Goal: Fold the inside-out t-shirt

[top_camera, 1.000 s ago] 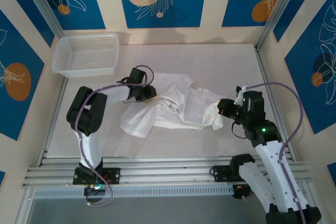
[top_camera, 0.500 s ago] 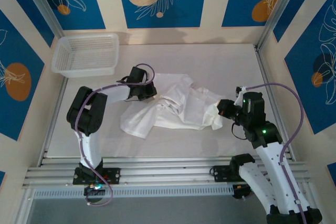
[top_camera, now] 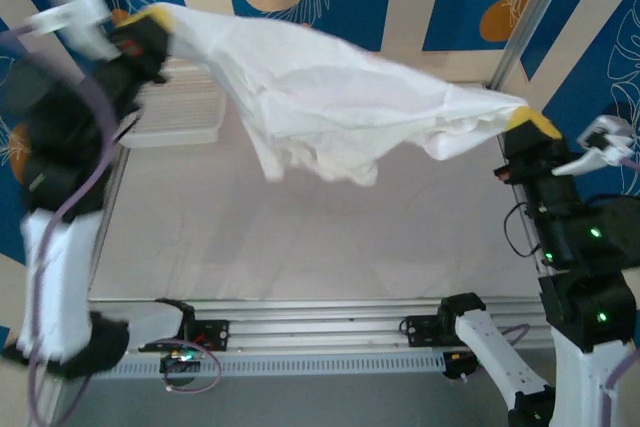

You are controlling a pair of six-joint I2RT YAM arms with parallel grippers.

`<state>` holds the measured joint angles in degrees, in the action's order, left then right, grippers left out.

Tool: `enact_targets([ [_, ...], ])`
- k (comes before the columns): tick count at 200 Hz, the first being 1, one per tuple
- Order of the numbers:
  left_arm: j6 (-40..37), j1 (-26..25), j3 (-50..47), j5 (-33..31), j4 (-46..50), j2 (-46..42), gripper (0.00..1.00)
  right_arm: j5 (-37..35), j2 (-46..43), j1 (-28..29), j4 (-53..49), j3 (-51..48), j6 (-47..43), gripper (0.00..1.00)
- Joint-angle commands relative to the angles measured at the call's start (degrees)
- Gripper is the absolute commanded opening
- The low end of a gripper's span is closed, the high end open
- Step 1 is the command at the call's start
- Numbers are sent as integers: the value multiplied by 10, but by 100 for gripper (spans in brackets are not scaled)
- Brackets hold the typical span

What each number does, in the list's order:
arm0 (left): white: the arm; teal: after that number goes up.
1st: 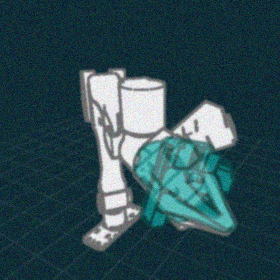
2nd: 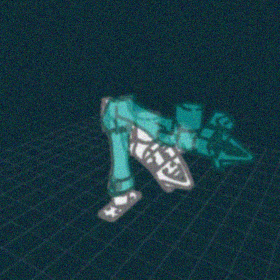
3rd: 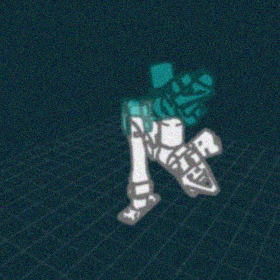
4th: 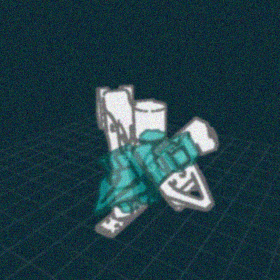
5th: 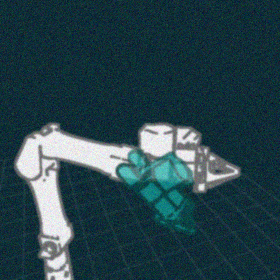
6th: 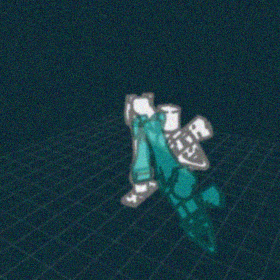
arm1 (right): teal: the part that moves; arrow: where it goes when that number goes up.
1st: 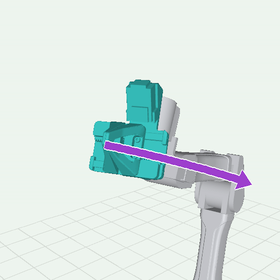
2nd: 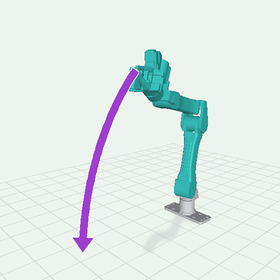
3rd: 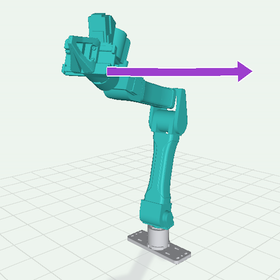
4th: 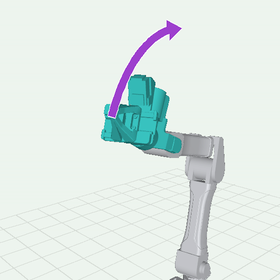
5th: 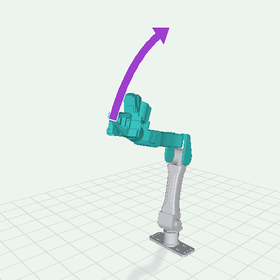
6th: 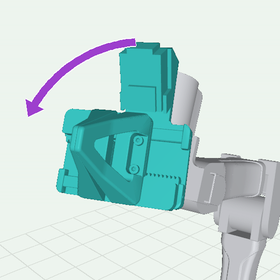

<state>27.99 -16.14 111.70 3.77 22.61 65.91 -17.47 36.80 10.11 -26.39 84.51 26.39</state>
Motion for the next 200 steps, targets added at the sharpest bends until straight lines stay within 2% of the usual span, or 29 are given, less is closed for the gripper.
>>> enact_targets([
  [1, -45, -2, -19, -78, 75, -25, 0, -24, 2, 1, 19, 49, -46, 0],
  [47, -58, -1, -19, -99, 42, -85, 0, -18, -9, 0, 59, 133, -87, 0],
  [104, -68, -1, -23, -108, 33, -68, 0, -32, 27, 2, 63, 169, -126, 0],
  [133, -74, -2, -29, -113, 20, -18, 0, -57, 78, 7, 69, 150, -154, 0],
  [162, -76, -1, -28, -116, 6, 76, 0, -64, 167, 0, 92, 105, -195, 0],
  [180, -75, 0, -50, -133, -16, 136, 0, -28, 229, -42, 119, 60, -172, 0],
  [200, -80, 2, -106, -143, -105, 187, 0, 42, 296, -116, 157, 13, -88, 0],
])
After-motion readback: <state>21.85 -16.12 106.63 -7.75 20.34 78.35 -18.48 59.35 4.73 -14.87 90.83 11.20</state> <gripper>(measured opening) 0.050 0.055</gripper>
